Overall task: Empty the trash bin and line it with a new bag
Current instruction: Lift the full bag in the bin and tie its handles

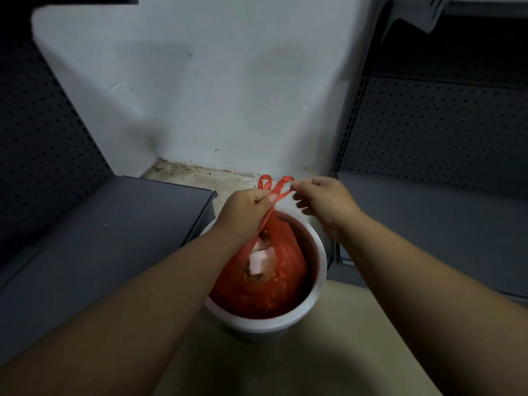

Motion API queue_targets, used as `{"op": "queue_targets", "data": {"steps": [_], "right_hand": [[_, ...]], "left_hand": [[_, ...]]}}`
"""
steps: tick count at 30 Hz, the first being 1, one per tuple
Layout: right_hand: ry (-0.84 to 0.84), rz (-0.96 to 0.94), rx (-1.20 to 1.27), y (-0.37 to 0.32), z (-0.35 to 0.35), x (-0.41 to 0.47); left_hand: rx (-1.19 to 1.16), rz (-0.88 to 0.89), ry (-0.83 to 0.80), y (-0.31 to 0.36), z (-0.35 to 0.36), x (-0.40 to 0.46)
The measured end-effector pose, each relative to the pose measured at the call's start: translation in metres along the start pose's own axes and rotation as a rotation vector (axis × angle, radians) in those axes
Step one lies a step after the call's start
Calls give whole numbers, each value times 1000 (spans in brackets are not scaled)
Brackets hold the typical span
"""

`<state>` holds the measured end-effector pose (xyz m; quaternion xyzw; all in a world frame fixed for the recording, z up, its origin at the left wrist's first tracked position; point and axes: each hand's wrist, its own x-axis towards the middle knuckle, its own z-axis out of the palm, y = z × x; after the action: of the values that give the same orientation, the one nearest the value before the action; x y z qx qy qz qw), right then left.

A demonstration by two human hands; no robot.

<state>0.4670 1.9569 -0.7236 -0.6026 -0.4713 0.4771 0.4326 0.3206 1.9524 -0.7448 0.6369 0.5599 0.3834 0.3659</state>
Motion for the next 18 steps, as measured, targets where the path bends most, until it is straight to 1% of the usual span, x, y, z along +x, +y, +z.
{"op": "queue_targets", "data": {"steps": [1,3,5,7,8,10,13,14,15,16,18], "right_hand": [[-58,42,84,5,2,0],[-190,96,106,18,7,1],[-349,72,-73,32,16,1],[-430,-7,-302,37,26,-2],[-423,-53,-374,40,31,-2],[-380,-113,-417,44,39,-2],[-239,-158,-513,49,43,4],[-200,-167,-558,50,43,6],[-172,-173,-590,49,42,7],[-151,-193,-624,46,41,6],[-99,-248,-687,43,38,5]], "left_hand": [[14,-9,29,-2,-1,1],[22,-15,69,-5,-3,3],[23,-5,81,-4,-3,3],[35,3,83,-3,-3,4],[43,4,91,-2,-4,4],[74,8,118,-3,-7,5],[137,1,162,-5,-13,6],[199,-6,155,-6,-15,6],[306,-2,118,-7,-17,6],[454,16,39,-8,-19,8],[708,74,-174,-8,-23,10]]}}
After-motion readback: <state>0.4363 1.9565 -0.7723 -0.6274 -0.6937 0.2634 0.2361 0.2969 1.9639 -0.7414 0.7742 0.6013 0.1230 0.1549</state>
